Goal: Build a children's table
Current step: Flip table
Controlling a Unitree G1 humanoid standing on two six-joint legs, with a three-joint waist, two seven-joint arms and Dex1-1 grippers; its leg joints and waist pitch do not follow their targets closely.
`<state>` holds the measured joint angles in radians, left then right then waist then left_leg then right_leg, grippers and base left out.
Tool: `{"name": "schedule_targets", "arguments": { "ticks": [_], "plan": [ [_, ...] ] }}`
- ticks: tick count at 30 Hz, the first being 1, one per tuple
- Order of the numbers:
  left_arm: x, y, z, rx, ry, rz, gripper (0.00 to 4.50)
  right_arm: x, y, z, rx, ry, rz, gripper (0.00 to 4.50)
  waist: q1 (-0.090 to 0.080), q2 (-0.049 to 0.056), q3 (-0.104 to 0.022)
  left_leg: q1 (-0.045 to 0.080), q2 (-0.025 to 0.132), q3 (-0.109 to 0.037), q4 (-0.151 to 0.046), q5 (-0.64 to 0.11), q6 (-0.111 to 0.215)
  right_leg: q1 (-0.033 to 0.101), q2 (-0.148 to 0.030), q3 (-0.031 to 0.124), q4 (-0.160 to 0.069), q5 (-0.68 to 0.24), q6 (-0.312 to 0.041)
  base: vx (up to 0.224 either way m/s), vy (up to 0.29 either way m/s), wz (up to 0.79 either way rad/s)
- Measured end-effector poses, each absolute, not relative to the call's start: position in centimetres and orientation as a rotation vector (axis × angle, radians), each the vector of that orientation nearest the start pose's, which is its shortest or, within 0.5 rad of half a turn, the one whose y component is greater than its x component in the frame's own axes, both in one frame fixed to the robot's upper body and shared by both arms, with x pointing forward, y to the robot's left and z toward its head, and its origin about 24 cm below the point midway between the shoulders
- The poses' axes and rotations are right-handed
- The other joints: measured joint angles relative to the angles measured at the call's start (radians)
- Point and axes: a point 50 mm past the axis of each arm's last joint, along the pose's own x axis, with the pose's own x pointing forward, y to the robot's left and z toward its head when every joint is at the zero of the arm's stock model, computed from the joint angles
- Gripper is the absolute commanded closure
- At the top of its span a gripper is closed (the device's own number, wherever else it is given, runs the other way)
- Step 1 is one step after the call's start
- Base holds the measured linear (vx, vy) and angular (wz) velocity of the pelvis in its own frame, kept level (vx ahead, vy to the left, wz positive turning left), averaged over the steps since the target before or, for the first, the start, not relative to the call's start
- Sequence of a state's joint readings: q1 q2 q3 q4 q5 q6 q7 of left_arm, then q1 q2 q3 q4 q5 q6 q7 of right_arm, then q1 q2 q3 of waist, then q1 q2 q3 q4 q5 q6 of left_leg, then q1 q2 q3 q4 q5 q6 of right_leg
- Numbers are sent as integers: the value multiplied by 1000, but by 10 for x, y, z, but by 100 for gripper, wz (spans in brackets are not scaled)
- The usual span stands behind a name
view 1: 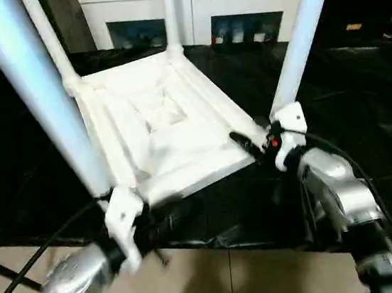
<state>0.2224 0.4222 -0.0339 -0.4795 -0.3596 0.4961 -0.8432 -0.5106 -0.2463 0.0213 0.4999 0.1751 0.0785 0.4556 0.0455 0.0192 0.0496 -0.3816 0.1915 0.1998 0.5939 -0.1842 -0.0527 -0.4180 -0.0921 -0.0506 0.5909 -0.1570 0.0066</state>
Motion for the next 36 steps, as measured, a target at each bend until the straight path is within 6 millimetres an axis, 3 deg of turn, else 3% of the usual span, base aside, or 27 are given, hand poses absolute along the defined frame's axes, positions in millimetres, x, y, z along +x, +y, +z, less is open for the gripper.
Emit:
{"name": "schedule_targets", "arguments": {
  "ticks": [9,12,16,21,24,28,32,36],
  "plan": [
    [167,208,40,-67,465,-977,341,376,-185,81,-93,113,336,92,-3,-3,0,0,-1,1,3,0,0,1,1,7,5,-3,4,0,0,0],
    [166,231,26,-17,482,-877,341,377,-185,83,-92,95,347,92,-9,-11,-1,0,-1,1,4,0,0,0,2,7,5,-2,4,0,0,0],
    [168,244,35,28,418,-812,341,376,-177,84,-74,63,404,92,-11,-16,-1,-1,-1,1,5,0,0,1,2,8,5,0,0,0,0,0],
    [184,220,57,-12,288,-837,341,369,-159,87,-70,-5,528,92,-2,-17,-1,-1,0,2,7,0,0,1,1,9,5,0,0,0,0,0],
    [203,209,63,-47,192,-753,307,358,-160,90,-30,-64,556,65,5,-17,-1,-1,0,2,7,0,1,1,2,9,6,0,0,0,0,0],
    [215,202,73,-47,129,-721,276,346,-175,101,-25,-150,516,38,4,-18,-2,0,0,2,7,0,0,1,2,10,8,0,0,0,0,0],
    [214,192,75,-67,129,-724,254,324,-187,102,32,-213,522,6,5,-18,-2,1,0,2,7,0,1,2,2,10,7,-1,2,0,0,0],
    [216,183,83,-70,100,-703,216,315,-195,115,51,-290,502,0,4,-18,-2,0,0,2,8,0,1,1,2,10,7,-3,6,0,0,0]
  ]
}}
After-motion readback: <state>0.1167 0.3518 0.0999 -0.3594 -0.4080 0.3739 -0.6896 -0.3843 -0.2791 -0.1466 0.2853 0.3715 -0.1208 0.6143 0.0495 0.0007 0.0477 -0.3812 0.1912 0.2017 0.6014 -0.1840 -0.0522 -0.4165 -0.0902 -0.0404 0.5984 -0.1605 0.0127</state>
